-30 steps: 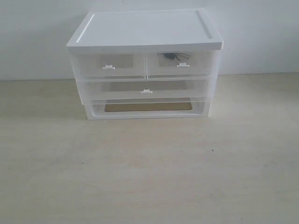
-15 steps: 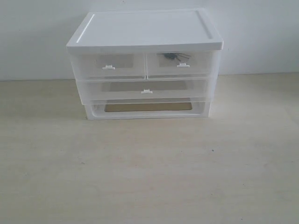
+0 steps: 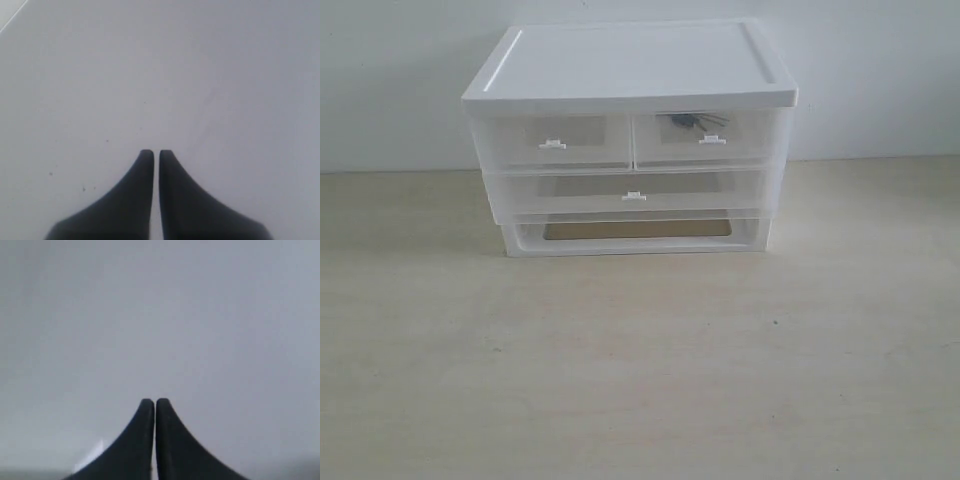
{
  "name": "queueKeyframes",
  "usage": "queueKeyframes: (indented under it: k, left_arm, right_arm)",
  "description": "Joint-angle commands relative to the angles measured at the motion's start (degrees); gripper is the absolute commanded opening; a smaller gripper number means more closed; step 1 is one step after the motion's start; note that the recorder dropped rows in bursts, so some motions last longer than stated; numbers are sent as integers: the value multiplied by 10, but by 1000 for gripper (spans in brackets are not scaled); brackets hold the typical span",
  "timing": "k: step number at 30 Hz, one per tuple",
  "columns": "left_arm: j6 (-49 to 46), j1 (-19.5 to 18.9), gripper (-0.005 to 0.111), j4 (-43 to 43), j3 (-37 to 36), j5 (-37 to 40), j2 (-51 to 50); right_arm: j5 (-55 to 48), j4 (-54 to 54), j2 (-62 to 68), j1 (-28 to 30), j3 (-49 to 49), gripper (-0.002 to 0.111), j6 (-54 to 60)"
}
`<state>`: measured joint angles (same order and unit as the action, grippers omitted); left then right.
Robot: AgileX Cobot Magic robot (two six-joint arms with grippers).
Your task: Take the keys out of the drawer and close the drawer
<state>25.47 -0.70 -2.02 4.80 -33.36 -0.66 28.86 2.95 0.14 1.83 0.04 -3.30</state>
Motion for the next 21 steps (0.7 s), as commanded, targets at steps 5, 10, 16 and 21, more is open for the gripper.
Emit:
queueKeyframes:
  k: [5,10,16,21]
  left_arm:
    - [35,1,4,105,127,-19,-152]
    - [46,1,4,172,179,-61,-294]
    - [45,1,4,219,210,-108,-499]
    - [1,1,4,312,233,-178,-677]
  right_arm:
    - [159,4,-1,3,-22,0,-167]
    - [8,22,40,3,-99,0,-170]
    - [2,131,174,3,-151,0,-232]
    - [24,284,315,3,-200,0,-329]
